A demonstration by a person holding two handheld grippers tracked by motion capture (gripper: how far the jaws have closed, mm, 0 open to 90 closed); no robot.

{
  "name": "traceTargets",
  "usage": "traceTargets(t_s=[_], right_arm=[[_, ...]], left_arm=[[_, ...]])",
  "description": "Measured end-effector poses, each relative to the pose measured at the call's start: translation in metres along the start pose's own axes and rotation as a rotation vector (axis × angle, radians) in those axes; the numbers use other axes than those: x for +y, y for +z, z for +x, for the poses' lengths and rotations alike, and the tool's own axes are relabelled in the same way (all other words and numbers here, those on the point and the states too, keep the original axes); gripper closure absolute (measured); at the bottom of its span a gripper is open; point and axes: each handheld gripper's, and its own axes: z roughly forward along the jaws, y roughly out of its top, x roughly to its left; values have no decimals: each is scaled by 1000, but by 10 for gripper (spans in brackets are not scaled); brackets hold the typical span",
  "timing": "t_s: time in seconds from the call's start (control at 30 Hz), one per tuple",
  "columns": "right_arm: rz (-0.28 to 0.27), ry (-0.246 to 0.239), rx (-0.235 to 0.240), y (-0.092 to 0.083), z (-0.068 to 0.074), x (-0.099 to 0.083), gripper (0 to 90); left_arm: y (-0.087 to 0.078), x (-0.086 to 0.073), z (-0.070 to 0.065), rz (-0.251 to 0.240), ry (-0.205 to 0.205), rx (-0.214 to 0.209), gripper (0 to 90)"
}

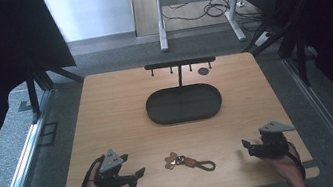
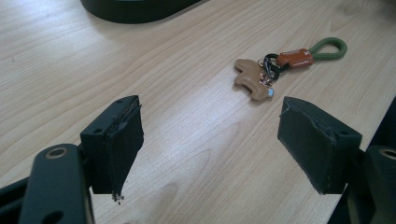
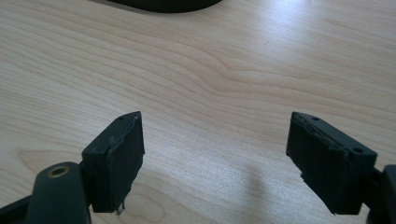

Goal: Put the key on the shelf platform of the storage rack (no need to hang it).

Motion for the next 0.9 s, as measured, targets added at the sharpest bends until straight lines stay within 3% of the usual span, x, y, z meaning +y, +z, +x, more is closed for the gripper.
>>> traceTargets(t_s=[0.47,0.67,0.9], right_arm=[[-3,18,28,-2,-4,-1,241],[-2,24,75,-5,-8,2,278],[-4,20,96,-10,-10,7,287]], left_arm=[[-3,0,2,-13,-4,10,226],[-1,0,2,-9,-12,3,226],[-1,0,1,-7,-16,-12,226]])
